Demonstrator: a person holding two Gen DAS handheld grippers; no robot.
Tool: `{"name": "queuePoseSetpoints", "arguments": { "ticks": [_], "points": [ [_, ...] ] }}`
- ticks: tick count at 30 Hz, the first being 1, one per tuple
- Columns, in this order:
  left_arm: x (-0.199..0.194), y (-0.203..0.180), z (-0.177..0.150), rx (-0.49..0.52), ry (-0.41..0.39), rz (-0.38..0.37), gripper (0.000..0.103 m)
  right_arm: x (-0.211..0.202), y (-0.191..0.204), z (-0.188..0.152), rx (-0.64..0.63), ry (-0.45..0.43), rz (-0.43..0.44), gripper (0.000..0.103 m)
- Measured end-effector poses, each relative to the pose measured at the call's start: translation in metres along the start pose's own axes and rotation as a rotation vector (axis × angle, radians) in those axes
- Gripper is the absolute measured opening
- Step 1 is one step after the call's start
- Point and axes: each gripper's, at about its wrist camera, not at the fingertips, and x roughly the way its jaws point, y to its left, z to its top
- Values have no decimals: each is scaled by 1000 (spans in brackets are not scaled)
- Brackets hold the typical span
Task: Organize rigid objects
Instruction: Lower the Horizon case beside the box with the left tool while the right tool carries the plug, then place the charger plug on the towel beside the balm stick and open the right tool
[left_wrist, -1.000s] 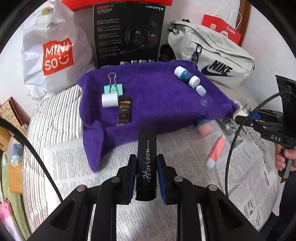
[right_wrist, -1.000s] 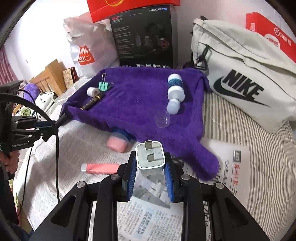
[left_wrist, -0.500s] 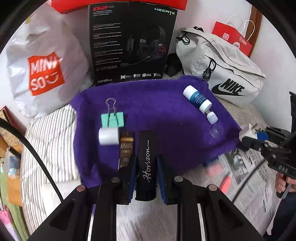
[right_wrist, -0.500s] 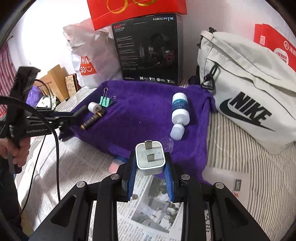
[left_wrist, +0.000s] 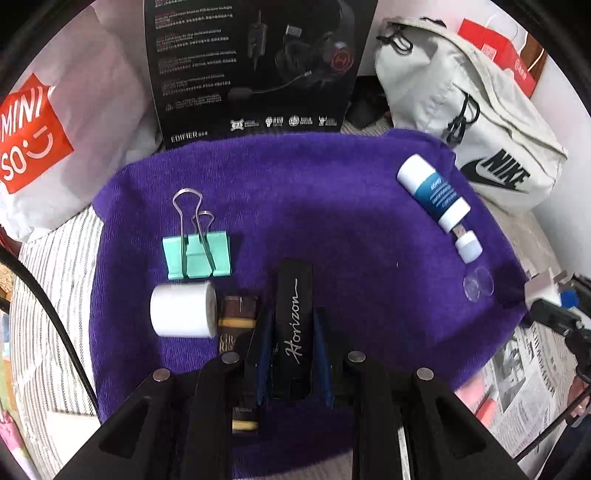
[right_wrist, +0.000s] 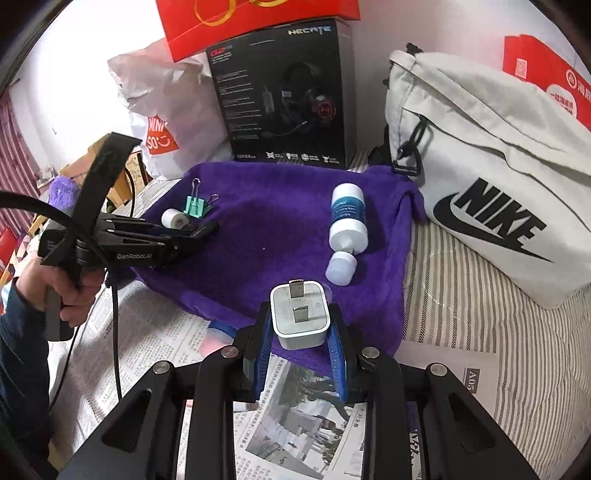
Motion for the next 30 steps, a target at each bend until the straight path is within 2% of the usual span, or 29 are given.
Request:
{"name": "queuePoseSetpoints", "arguments": {
  "ticks": [18, 26, 30],
  "points": [
    [4, 1, 8, 13, -10, 47, 22, 5, 4, 7, -21, 3, 2, 28],
    [-1, -4, 0, 23, 4, 31, 34, 1, 0, 10, -14, 4, -16, 28],
    [-9, -4, -9, 19, 4, 43, 35, 7, 4, 17, -34, 0, -16, 28]
  ]
}}
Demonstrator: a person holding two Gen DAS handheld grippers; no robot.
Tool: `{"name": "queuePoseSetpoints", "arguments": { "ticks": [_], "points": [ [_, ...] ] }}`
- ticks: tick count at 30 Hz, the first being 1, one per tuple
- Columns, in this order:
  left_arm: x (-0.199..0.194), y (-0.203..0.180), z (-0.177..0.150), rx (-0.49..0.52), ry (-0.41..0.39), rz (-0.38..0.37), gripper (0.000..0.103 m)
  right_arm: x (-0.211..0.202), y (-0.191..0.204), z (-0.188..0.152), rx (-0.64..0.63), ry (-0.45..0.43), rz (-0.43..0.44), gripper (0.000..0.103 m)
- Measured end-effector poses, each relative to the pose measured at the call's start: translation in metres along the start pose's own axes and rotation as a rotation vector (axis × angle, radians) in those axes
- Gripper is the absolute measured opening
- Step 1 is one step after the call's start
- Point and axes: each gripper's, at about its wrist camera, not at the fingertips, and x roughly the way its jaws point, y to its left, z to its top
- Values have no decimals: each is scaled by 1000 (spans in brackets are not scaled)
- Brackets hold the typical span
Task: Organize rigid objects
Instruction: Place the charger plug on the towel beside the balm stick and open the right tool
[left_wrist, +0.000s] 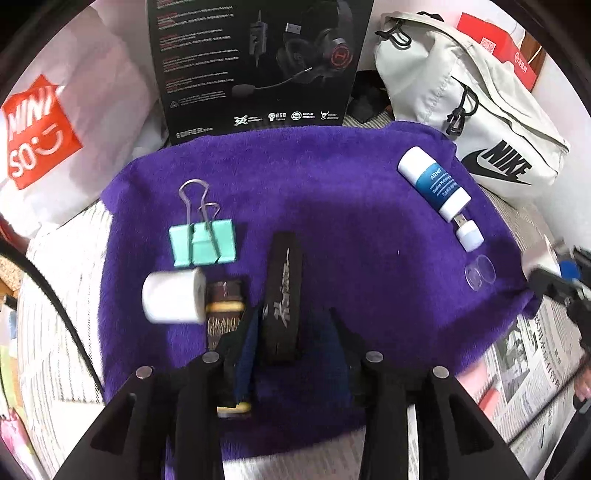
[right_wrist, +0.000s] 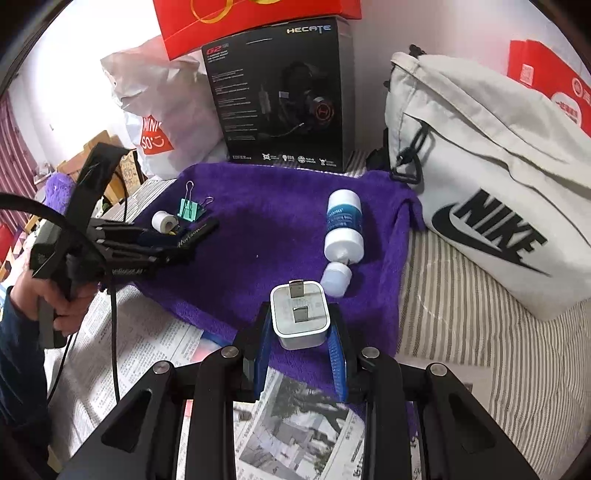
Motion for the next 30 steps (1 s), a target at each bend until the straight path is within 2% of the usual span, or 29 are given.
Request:
{"name": "queuePoseSetpoints", "arguments": {
  "ticks": [1, 4, 13, 19, 30],
  "points": [
    [-5, 1, -3, 1, -11, -1, 35, 5, 1, 4, -9, 0, 2, 28],
    [-21, 6, -12, -14, -41, -2, 45, 22, 1, 16, -19, 15, 9, 28],
    [-61, 20, -31, -38, -103, 20, 47, 71, 13, 36, -75, 74, -3, 28],
    [-66, 24, -39, -53, -111, 25, 48, 93, 8, 37, -99, 123, -65, 28],
    [-71, 29, -55, -52, -100, 51, 52, 102, 4, 36, -93, 126, -59, 29]
  ]
}}
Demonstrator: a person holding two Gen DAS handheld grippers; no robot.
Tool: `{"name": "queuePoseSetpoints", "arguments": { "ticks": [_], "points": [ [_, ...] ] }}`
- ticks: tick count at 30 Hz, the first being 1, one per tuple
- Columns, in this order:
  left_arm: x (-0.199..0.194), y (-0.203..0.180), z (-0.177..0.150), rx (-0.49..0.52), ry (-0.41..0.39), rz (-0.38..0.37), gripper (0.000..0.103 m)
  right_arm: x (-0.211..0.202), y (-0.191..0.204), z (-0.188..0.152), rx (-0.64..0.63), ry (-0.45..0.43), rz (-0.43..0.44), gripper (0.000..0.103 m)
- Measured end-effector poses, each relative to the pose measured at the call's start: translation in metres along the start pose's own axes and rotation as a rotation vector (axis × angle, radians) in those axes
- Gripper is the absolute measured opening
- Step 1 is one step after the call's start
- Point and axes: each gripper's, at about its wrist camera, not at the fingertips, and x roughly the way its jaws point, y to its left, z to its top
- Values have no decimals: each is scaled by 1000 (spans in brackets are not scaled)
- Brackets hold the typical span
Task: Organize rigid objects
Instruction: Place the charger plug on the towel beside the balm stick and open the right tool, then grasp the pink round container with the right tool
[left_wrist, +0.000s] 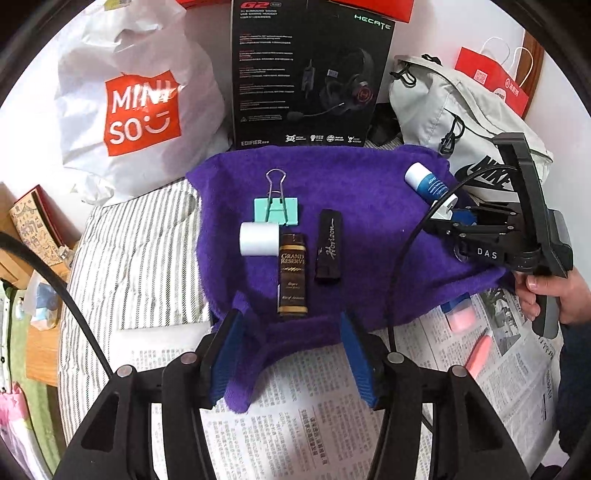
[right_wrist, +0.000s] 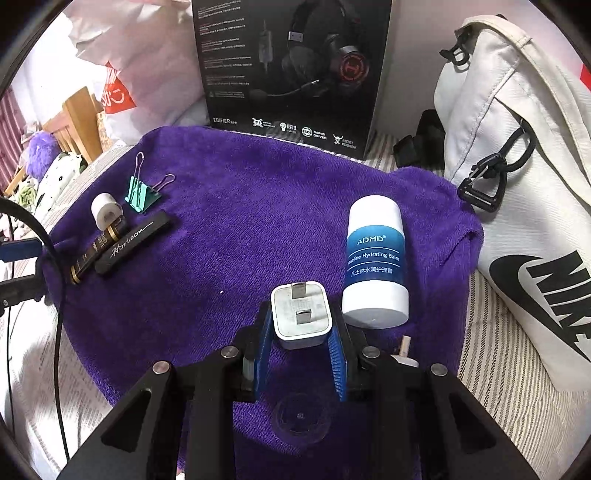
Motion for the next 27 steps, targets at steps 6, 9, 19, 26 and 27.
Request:
{"name": "queuePoseSetpoints", "arguments": {
  "ticks": [6, 9, 19, 26, 27],
  "points": [
    [-9, 1, -9, 4, -3, 5, 52, -5, -3, -2, 14, 24, 37, 45],
    [-13, 2, -15, -3, -3, 11, 52, -14, -2, -6, 10, 18, 16, 46],
    [-25, 5, -36, -41, -11, -4, 53, -103, 25, -47, 64, -71, 79, 46],
    [-35, 6, -41, -45, -39, -18, 55, -107, 72, -78, 50, -39, 72, 46],
    [-36, 7, -41, -47, -42, -16, 55, -102, 74, -81, 68, -29, 56, 46]
  ]
}}
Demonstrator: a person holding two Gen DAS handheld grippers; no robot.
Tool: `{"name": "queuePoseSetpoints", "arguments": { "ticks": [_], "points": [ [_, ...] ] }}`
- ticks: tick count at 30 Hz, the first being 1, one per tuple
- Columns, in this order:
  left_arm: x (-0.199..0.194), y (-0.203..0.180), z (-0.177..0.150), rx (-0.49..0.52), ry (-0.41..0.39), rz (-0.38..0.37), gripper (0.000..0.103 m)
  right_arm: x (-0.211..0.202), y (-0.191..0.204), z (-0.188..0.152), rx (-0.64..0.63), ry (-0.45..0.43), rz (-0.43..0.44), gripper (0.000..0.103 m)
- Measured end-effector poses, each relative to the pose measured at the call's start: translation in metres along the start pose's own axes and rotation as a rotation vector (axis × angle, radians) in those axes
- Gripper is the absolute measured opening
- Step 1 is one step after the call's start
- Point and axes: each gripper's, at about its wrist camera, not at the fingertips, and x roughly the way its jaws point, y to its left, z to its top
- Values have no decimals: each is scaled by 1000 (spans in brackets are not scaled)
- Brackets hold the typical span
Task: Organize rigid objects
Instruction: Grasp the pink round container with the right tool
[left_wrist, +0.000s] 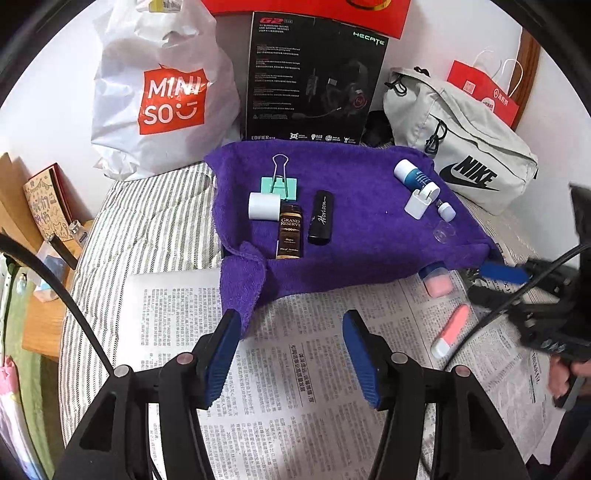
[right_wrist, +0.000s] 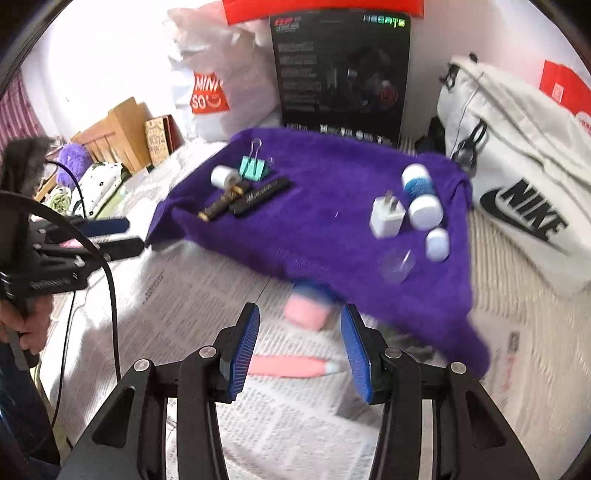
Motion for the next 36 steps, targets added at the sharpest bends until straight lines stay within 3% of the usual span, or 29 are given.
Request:
{"name": "queuePoseSetpoints", "arguments": {
  "ticks": [11, 19, 22, 32, 36],
  "points": [
    [-9, 9, -5, -17, -30, -27, 56, 37, -2, 2, 130, 6, -87, 44],
    [-7, 14, -12, -25, -21, -27, 56, 55, 17, 1, 71, -4, -157, 43],
    [-7, 15, -14, -24, -20, -26, 56, 55, 17, 0, 58, -19, -148, 37],
    [-9, 14, -13, -24, -22, -26, 56, 18, -11, -6, 125, -56, -49, 37],
    [-8, -5, -9, 11, -23, -67, 56, -9, -31, -11, 157, -89, -52, 37]
  ]
}}
